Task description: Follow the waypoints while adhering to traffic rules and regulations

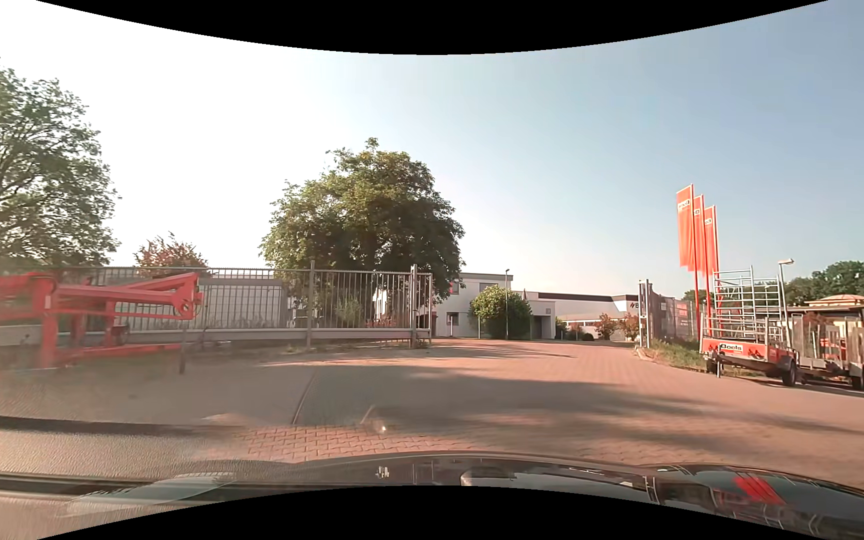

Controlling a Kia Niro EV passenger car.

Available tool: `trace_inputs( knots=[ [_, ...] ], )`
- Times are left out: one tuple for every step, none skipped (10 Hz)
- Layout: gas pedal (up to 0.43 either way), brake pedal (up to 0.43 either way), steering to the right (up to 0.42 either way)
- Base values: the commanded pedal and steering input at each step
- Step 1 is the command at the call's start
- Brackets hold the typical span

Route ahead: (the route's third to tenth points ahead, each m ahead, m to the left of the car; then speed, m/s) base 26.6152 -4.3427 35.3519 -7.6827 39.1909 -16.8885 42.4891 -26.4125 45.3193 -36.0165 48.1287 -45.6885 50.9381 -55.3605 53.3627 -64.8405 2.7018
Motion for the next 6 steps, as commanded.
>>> trace_inputs(
  knots=[
    [0.157, 0.000, 0.221],
    [0.157, 0.000, 0.213],
    [0.157, 0.000, 0.199],
    [0.157, 0.000, 0.183],
    [0.157, 0.000, 0.168],
    [0.157, 0.000, 0.160]
  ],
)
